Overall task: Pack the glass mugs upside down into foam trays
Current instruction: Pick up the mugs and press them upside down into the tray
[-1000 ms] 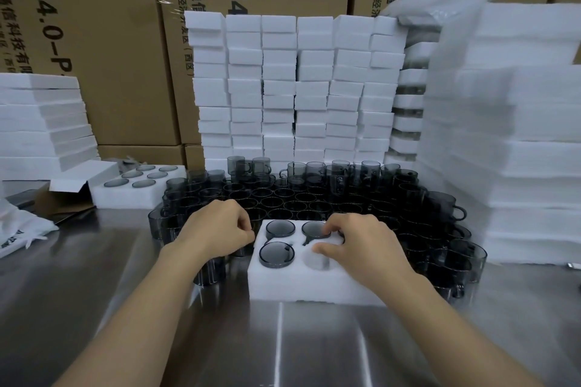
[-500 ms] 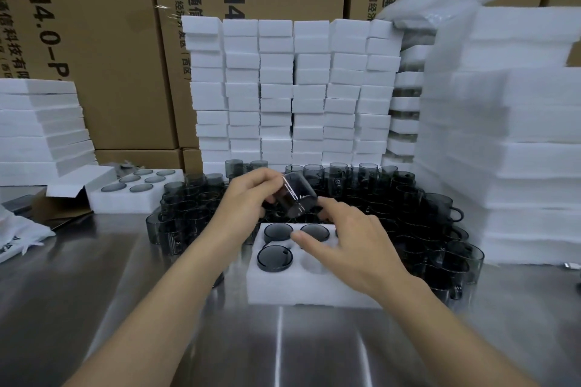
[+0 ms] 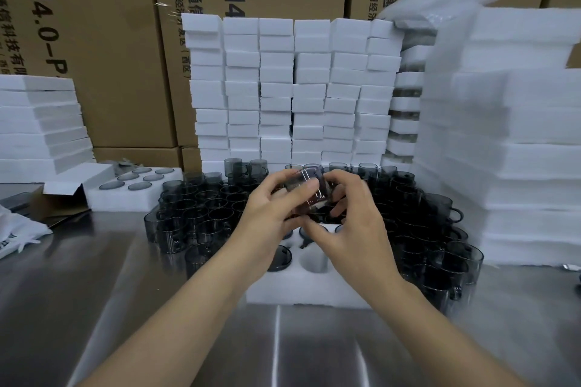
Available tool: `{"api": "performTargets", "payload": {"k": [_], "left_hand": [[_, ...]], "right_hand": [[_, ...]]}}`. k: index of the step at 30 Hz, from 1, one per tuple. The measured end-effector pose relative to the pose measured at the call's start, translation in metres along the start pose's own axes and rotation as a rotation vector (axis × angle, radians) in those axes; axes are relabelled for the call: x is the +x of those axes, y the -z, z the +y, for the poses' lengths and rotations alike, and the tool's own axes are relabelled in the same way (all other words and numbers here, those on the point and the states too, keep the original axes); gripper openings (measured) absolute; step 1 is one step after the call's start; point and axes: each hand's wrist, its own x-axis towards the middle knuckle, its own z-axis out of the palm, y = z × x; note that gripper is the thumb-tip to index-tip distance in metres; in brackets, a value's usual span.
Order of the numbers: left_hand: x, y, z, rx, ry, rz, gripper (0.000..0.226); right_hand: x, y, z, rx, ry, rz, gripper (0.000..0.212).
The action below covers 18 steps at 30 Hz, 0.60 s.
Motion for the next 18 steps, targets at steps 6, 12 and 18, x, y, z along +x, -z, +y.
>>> {"api": "performTargets", "payload": {"k": [6,12,18], "left_hand": [[0.003,0.007,-0.001,-0.171,0.101,-0.144,0.04],[0.01,0.014,0.003,-0.053,-0.128,-0.102,0.05],[0.003,0.016,0.001,0.683,-0.574,-0.011,0.057]], "right_hand": [[0.005,0.003,-0.002,0.313,-0.149,-0.087,0.058],[0.01,0.01,-0.007,0.63,-0.217,-0.113,0.04],[0.013,0.015,0.001,0.504,-0.175,0.054,0.027]]}}
